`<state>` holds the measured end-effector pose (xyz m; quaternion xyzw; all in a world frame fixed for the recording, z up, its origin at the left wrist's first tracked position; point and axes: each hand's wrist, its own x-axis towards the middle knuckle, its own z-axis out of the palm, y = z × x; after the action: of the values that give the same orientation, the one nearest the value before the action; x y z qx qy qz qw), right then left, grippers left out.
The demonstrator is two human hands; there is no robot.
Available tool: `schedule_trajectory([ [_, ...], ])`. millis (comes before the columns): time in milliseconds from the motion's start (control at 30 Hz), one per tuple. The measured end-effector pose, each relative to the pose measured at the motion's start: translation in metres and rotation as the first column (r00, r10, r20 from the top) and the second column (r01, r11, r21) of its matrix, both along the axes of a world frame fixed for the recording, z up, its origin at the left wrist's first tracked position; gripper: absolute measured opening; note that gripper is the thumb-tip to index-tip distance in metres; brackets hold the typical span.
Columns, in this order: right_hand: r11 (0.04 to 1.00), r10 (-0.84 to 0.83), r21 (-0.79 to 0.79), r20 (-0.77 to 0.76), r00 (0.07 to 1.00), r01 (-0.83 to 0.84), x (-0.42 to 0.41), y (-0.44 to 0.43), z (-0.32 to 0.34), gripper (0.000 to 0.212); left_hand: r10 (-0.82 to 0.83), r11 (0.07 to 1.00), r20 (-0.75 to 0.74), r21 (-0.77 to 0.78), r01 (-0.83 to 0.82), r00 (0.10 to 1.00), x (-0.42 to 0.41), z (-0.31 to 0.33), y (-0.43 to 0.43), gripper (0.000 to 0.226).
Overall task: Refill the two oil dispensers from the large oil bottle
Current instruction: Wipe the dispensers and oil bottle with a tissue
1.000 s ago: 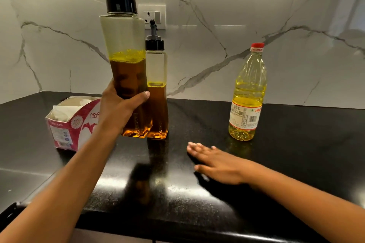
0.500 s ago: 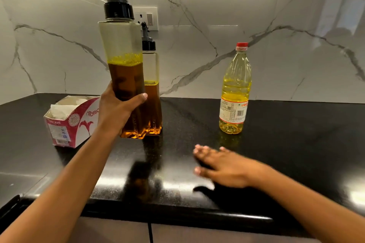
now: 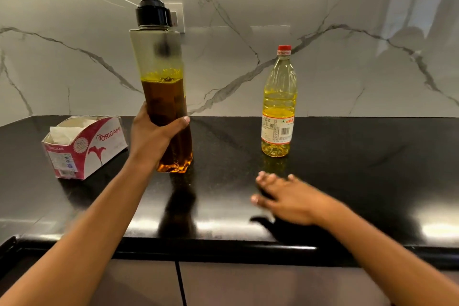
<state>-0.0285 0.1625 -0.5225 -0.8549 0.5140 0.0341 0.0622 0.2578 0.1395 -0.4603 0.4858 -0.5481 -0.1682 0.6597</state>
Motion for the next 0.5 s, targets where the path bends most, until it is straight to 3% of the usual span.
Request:
schedule_trajectory([
  [33, 0.994, -0.109, 0.022, -0.039, 0.993, 0.11, -0.009, -0.014, 0.009, 0.084, -0.008, 1.0, 0.001, 0.0, 0.008, 1.0, -0.005, -0.002, -0.001, 0.051],
  [100, 0.985, -0.169, 0.019, -0.039, 0.985, 0.17, -0.004, -0.032, 0.018, 0.081, -0.025, 1.0, -0.01, 0.006, 0.025, 1.0, -0.016, -0.006, -0.002, 0.049],
  [300, 0.969, 0.236, -0.093, 0.099, 0.967, -0.227, 0.013, 0.043, -0.02, 0.09, -0.053, 0.998, -0.069, 0.018, 0.055, 0.996, -0.052, -0.016, -0.018, 0.061],
  [367, 0.988, 0.143, -0.067, 0.107, 0.984, -0.136, -0.029, 0.048, -0.019, 0.091, -0.058, 0.998, -0.075, 0.024, 0.06, 0.995, -0.062, -0.018, -0.024, 0.058],
  [433, 0.995, -0.099, 0.009, 0.041, 0.994, 0.098, -0.075, 0.035, -0.009, 0.082, -0.061, 0.997, -0.088, 0.04, 0.065, 0.994, -0.072, -0.022, -0.031, 0.059],
  [500, 0.946, -0.318, 0.051, -0.026, 0.948, 0.319, -0.103, 0.012, 0.006, 0.077, -0.067, 0.995, -0.111, 0.072, 0.076, 0.992, -0.079, -0.025, -0.038, 0.061],
])
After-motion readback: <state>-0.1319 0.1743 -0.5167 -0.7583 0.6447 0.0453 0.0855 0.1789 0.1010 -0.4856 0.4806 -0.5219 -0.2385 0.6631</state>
